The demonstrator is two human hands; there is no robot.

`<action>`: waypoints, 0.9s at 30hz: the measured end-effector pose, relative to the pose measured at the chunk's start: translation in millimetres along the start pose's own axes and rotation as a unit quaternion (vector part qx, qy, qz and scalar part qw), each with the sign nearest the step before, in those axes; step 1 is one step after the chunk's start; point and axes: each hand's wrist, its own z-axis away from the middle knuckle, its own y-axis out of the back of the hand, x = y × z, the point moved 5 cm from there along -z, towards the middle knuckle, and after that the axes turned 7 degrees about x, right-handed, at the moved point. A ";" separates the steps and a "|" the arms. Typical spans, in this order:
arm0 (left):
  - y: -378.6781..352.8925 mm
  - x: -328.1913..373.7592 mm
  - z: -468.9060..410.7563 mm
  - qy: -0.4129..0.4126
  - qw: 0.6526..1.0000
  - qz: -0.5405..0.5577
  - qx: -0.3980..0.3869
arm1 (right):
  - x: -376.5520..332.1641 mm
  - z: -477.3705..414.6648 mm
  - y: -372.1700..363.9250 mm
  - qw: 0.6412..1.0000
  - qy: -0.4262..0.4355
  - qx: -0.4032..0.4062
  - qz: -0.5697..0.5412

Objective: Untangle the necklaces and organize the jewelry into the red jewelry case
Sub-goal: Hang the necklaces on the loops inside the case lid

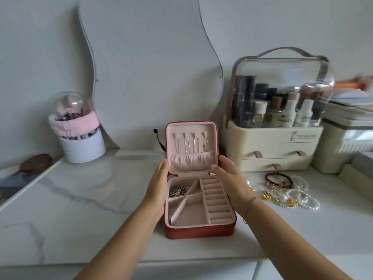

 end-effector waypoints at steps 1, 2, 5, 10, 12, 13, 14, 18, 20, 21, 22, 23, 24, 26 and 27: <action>-4.6 2.3 2.9 0.002 1.000 -0.002 -0.007 | -0.6 4.6 4.9 1.000 0.001 0.010 0.005; -10.4 3.1 6.2 -0.004 1.000 -0.002 -0.014 | -0.5 9.7 11.0 1.000 0.003 0.021 0.013; -15.6 0.6 21.0 -0.021 1.000 -0.008 -0.003 | -5.4 26.5 38.0 0.995 0.032 0.055 0.072; -9.7 -13.8 -61.0 0.054 0.995 -0.073 0.030 | -24.3 40.0 138.6 0.956 0.096 0.162 0.226; -16.7 -19.7 -94.9 0.097 0.991 -0.063 0.074 | -20.0 36.2 181.6 0.931 0.086 0.203 0.289; -20.9 -18.2 -103.3 0.090 0.990 -0.073 0.085 | -15.3 32.4 199.5 0.921 0.076 0.217 0.313; -23.2 -18.7 -109.1 0.077 0.989 -0.084 0.092 | -10.9 28.0 213.3 0.914 0.061 0.226 0.330; -20.5 -24.5 -107.2 0.038 0.988 -0.125 0.081 | 7.3 3.2 230.9 0.900 0.010 0.223 0.375; -15.3 -21.4 -86.3 0.030 0.992 -0.092 0.083 | 10.0 -7.5 223.1 0.894 -0.010 0.200 0.400; -15.6 -12.4 -60.7 0.023 0.993 -0.083 0.078 | 10.7 -11.6 217.8 0.892 -0.016 0.187 0.412; -16.6 -4.5 -33.6 0.013 0.995 -0.074 0.061 | 10.7 -14.8 213.1 0.887 -0.017 0.177 0.427; -19.1 2.6 -9.3 0.003 0.997 -0.072 0.041 | 10.6 -17.9 209.7 0.880 -0.017 0.171 0.442; -20.3 4.2 10.4 -0.017 0.995 -0.096 0.022 | 10.6 -20.8 207.4 0.873 -0.017 0.170 0.457; -20.5 9.9 30.8 -0.042 0.992 -0.118 0.008 | 11.6 -25.2 205.2 0.860 -0.019 0.173 0.480; -21.5 13.1 36.0 -0.046 0.992 -0.116 0.001 | 12.7 -27.0 203.9 0.857 -0.023 0.173 0.486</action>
